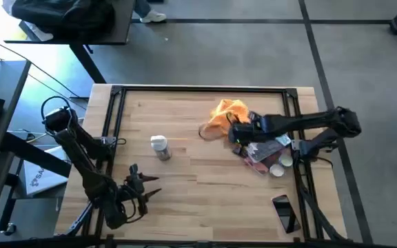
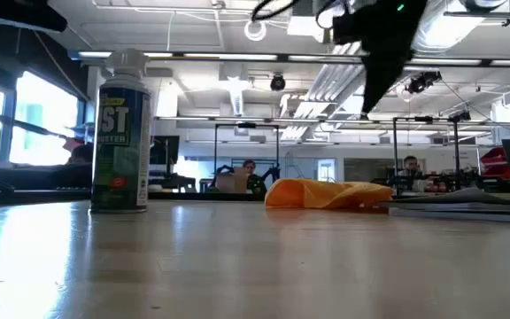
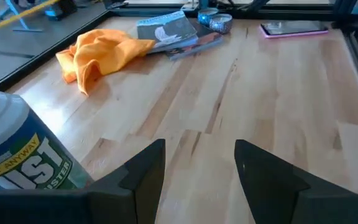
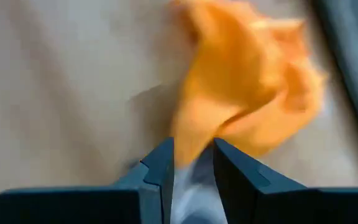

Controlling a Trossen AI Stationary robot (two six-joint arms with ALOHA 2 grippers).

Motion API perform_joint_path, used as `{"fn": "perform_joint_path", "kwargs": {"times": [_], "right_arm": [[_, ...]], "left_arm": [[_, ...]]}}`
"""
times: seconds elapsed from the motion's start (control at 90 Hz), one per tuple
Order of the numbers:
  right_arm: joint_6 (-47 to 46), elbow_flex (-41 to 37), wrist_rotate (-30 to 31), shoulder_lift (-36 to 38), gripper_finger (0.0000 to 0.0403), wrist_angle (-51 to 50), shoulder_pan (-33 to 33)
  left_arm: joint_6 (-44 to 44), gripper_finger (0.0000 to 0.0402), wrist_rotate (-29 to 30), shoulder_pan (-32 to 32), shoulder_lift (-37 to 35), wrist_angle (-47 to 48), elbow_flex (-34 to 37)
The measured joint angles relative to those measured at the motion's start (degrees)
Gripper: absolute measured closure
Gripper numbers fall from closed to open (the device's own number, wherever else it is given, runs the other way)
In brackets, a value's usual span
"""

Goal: Apply microfiber cloth
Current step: Spray the front and back of the cellphone using the spray bottle

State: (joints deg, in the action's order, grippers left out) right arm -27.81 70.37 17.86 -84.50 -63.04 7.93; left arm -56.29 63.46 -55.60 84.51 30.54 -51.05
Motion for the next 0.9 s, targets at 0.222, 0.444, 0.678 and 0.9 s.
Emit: {"fn": "perform_joint_path", "kwargs": {"times": [0.222, 0.444, 0.678, 0.9], "right_arm": [[-18.6, 0.0, -8.9, -0.1, 0.0324, -2.1, 15.0], [-36.5, 0.0, -9.1, -2.1, 0.0324, -3.7, 30.2], [-50.3, 0.0, -12.5, -7.4, 0.0324, -4.9, 42.6], [-52.3, 0.0, -19.8, -14.9, 0.0324, -4.9, 48.2]], "left_arm": [[4.9, 0.023, -2.6, 4.2, 3.9, -5.2, 0.0], [15.9, 0.023, -14.3, 10.2, 8.0, -15.7, 0.0], [27.7, 0.023, -23.2, 14.5, 13.6, -30.6, 0.0], [30.9, 0.023, -28.9, 16.4, 15.7, -35.1, 0.0]]}}
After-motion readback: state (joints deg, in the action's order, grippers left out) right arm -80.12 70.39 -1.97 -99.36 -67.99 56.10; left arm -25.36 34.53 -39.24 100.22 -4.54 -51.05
